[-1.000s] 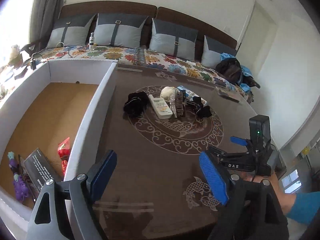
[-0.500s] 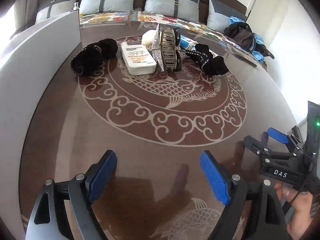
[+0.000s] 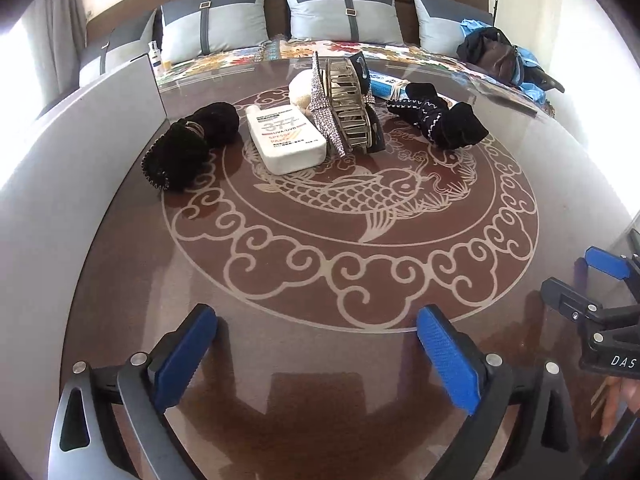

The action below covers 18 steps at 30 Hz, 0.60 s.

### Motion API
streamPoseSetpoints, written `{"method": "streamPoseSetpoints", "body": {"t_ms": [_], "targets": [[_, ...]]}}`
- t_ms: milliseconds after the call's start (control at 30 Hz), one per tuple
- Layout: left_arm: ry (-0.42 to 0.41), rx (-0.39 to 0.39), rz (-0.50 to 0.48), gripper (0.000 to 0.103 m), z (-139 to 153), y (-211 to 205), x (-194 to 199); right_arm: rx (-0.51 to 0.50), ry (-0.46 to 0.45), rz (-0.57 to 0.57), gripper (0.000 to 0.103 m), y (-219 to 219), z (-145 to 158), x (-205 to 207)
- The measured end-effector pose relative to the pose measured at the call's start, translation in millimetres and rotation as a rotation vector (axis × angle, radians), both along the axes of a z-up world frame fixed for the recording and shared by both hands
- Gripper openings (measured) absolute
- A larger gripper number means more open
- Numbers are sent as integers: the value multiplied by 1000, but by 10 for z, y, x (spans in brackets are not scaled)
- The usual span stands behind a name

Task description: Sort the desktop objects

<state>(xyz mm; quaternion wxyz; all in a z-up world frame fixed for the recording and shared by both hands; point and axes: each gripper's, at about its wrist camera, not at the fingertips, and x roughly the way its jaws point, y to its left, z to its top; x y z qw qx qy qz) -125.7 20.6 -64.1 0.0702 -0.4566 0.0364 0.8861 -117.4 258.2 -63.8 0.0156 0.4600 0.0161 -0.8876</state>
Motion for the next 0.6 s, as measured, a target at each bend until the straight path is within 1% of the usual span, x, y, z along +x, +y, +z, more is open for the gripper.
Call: {"method": "streamPoseSetpoints", "body": {"t_ms": [600], "targets": [[-1,0,1,103,-6,-10,-10,0,0,0,103,1,0,-5]]}}
